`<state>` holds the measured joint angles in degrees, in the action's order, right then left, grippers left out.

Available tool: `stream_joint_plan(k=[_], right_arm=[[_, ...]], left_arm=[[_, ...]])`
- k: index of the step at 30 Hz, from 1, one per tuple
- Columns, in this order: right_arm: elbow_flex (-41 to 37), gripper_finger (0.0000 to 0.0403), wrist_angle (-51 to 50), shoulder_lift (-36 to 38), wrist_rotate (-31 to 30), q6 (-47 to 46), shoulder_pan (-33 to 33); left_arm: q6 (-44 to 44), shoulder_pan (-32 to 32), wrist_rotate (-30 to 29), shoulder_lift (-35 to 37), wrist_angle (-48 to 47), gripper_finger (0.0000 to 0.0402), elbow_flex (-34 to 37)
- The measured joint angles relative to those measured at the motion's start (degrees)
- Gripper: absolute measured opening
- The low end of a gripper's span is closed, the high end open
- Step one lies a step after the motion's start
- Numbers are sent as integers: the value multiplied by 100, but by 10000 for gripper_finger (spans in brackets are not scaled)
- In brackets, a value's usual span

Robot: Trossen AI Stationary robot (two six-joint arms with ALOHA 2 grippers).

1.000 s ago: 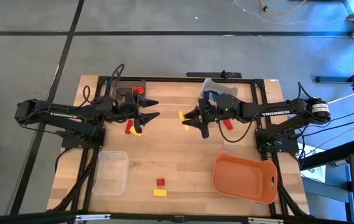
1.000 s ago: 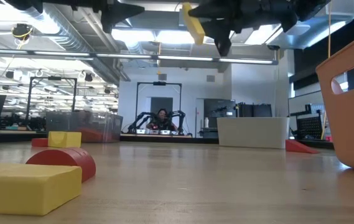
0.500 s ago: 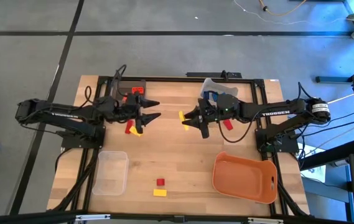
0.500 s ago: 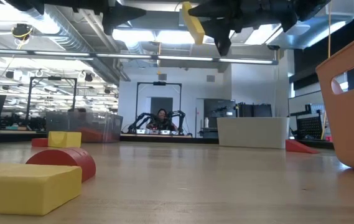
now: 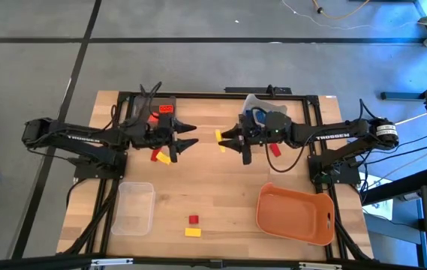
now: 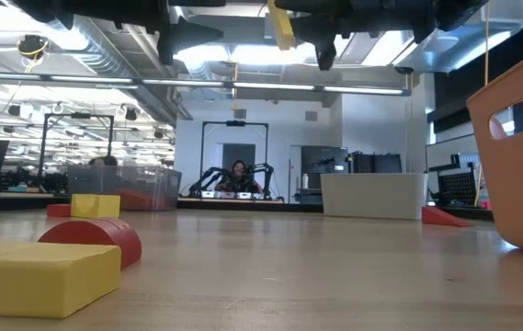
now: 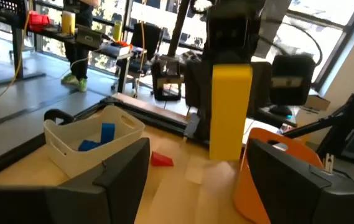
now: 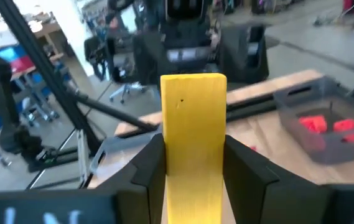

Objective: Sort & place blocks by color
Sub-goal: Put the top right yellow block into the transparent bin

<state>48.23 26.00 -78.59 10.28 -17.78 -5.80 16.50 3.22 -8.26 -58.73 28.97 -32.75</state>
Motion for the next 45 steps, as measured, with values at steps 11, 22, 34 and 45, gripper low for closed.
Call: stream_joint_plan(k=[11,22,34,45], right_arm=[[4,124,856,-3,-431,-124,2],[4,124,1209,-369,-483,-219,116],[-4,124,1550,-476,-384,-285,122],[9,124,1493,-503,-480,-153,101]], left_arm=[[405,0,176,-954,1544,260,0],[456,2,223,-1885,2826,260,-87],[580,7,703,-1997,2472,260,-409],[882,2,1201,-1914,2429,260,-437]])
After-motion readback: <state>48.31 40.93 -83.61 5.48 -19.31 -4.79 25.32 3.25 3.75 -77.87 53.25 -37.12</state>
